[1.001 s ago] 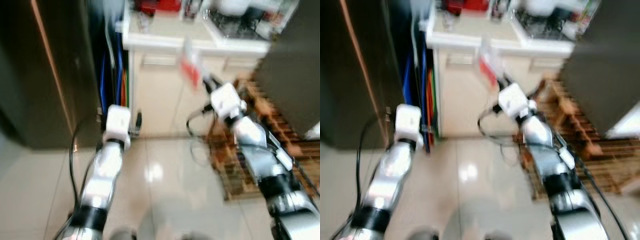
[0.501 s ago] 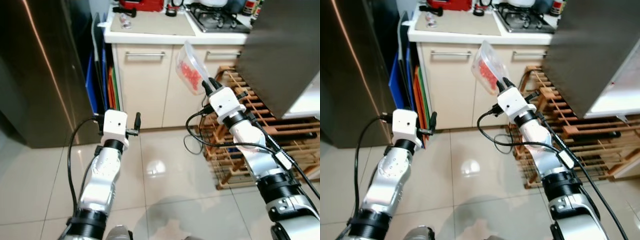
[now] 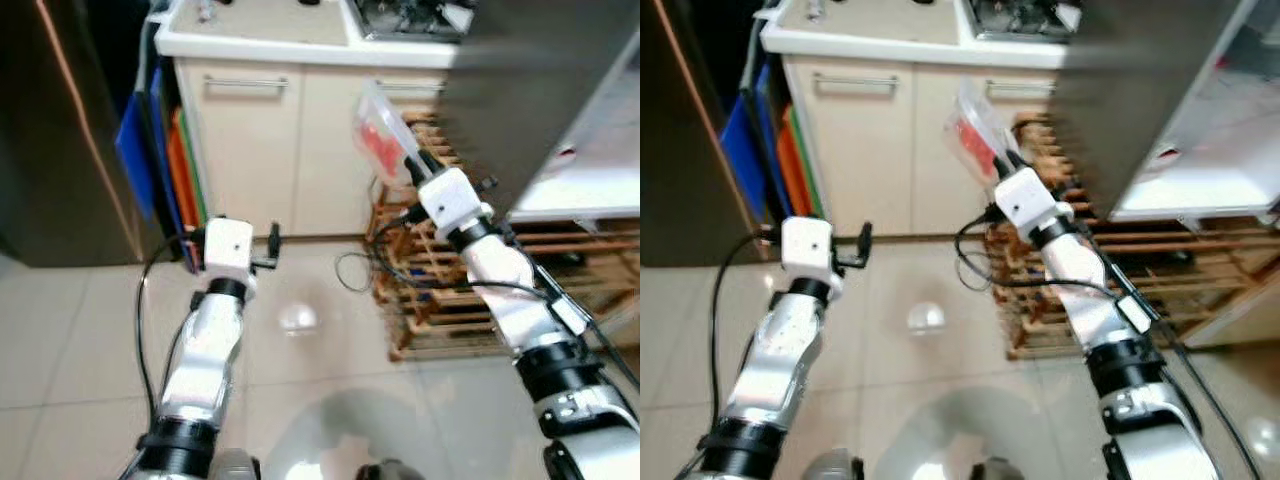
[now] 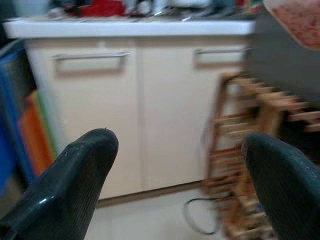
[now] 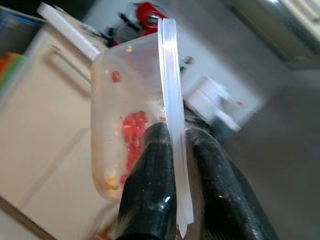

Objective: Restocking fridge

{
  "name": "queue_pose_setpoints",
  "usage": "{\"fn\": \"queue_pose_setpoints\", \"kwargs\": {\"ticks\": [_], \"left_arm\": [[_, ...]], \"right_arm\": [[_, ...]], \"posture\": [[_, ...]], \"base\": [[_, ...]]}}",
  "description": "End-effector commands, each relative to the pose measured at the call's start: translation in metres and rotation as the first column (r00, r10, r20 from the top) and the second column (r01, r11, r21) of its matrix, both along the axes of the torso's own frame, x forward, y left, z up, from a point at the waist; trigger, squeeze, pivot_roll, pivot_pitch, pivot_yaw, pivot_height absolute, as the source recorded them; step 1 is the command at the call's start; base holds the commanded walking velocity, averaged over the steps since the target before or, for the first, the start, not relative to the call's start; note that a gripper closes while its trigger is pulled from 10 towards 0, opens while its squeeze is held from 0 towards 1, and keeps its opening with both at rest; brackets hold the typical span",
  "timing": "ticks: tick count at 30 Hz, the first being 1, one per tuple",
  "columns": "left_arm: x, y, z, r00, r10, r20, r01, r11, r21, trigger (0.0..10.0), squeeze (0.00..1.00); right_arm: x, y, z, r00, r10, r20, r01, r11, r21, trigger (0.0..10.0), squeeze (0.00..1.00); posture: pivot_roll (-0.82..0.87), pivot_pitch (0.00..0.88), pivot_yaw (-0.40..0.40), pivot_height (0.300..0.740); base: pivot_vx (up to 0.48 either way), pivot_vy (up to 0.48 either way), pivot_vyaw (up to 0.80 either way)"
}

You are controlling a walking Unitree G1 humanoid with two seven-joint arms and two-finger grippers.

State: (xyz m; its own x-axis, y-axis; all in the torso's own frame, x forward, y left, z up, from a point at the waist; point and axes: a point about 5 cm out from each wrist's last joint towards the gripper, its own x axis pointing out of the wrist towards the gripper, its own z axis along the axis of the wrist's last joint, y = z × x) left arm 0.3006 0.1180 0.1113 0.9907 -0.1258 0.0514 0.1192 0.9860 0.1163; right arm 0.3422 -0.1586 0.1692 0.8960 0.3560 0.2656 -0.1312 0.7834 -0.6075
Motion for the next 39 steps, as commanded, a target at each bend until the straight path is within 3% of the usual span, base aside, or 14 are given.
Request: {"fn": "queue_pose_setpoints", "kwargs": {"ticks": [1, 7, 12, 21, 28, 39], "left_arm": [[0.0, 0.008, -0.002, 1.0, 0.02, -0.012, -0.02, 1.0, 0.003, 10.0, 0.0], [0.0, 0.01, -0.002, 0.999, 0.045, -0.013, -0.045, 0.999, -0.025, 10.0, 0.0], [0.0, 0.011, -0.003, 0.998, 0.054, -0.017, -0.053, 0.999, 0.011, 10.0, 0.0], [0.0, 0.013, -0.005, 0.998, 0.059, -0.017, -0.058, 0.997, 0.047, 10.0, 0.0], [0.002, 0.017, -0.006, 0.996, 0.084, -0.029, -0.082, 0.995, 0.048, 10.0, 0.0], [0.003, 0.02, -0.008, 0.994, 0.103, -0.038, -0.101, 0.994, 0.048, 10.0, 0.0]], "right_arm": [[0.001, 0.005, 0.006, 1.0, 0.016, 0.025, -0.016, 1.0, 0.008, 0.0, 0.0], [0.0, 0.004, 0.007, 0.999, 0.018, 0.028, -0.019, 1.0, 0.008, 0.0, 0.0], [-0.003, 0.0, 0.008, 0.999, 0.028, 0.036, -0.029, 1.0, 0.007, 0.0, 0.0], [-0.017, -0.024, 0.009, 0.997, -0.048, 0.053, 0.045, 0.997, 0.063, 0.0, 0.0], [-0.033, -0.019, -0.006, 0.999, -0.035, 0.007, 0.034, 0.997, 0.072, 0.0, 0.0], [-0.038, -0.02, -0.009, 0.999, -0.043, -0.018, 0.044, 0.996, 0.077, 0.0, 0.0]], "posture": [[0.13, 0.031, -0.059, 0.732], [0.13, 0.026, -0.059, 0.732], [0.12, 0.025, -0.056, 0.732], [0.11, 0.035, -0.048, 0.732], [0.1, 0.039, -0.037, 0.732], [0.09, 0.036, -0.031, 0.732]], "base": [[0.0, -0.48, 0.0], [0.0, -0.32, 0.0], [0.0, 0.0, 0.0], [0.0, 0.0, 0.0], [0.0, -0.202, 0.0], [0.0, -0.463, 0.0]]}}
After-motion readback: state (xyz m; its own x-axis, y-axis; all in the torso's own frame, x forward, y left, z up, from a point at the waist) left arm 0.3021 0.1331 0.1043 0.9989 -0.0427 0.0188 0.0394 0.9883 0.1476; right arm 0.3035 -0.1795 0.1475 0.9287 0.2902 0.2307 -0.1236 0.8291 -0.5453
